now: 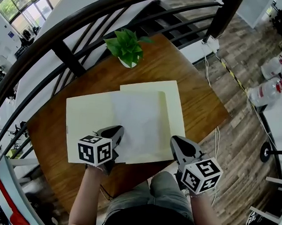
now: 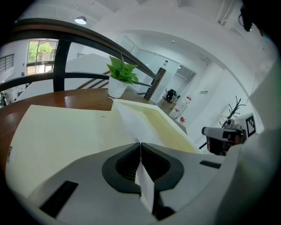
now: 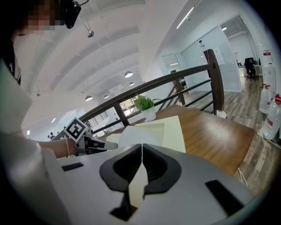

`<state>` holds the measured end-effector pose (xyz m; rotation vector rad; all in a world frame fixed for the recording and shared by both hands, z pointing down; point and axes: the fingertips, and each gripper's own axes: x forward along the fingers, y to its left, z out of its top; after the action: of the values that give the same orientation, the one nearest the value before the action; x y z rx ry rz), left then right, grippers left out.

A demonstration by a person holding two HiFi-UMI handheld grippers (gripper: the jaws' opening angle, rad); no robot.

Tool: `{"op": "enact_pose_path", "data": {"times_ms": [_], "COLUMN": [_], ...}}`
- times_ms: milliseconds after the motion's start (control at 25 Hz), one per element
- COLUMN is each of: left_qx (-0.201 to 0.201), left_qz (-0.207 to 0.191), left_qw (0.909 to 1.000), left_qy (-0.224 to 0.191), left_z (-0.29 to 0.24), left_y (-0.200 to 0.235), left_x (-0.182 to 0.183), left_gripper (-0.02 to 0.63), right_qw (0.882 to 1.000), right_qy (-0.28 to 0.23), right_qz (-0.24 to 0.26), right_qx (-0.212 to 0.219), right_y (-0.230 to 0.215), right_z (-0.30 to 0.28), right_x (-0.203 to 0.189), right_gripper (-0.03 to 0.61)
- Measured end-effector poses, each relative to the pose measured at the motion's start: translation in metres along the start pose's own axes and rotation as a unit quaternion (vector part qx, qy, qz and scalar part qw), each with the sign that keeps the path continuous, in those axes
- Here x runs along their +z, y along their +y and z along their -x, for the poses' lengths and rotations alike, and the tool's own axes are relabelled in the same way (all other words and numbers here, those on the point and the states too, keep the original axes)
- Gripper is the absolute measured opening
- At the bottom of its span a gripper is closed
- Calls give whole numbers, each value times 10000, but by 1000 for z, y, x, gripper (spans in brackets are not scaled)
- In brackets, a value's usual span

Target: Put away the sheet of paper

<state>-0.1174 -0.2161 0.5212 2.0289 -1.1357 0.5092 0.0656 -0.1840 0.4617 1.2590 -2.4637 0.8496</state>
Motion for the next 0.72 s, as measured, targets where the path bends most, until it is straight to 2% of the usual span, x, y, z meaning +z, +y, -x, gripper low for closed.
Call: {"op": "enact_pose_path", "data": {"times_ms": [480,720], "left_qx": [-134,-409], "left_qz": [-153,-304], "left_qw": [9992,9971], "left_qy": [342,572], "left_z": [-32,-47], "left_y": [-18,-34], "left_x": [2,-2], "left_gripper": [21,21], "right_qw": [10000,9999], "right_qy": [-29,-44], "right_qz": [-18,-35], "right_qx": [-80,-144], "right_y": [-18,-28], "right_z": [7,8], "right_x": [6,11], "right_gripper": [29,29]}}
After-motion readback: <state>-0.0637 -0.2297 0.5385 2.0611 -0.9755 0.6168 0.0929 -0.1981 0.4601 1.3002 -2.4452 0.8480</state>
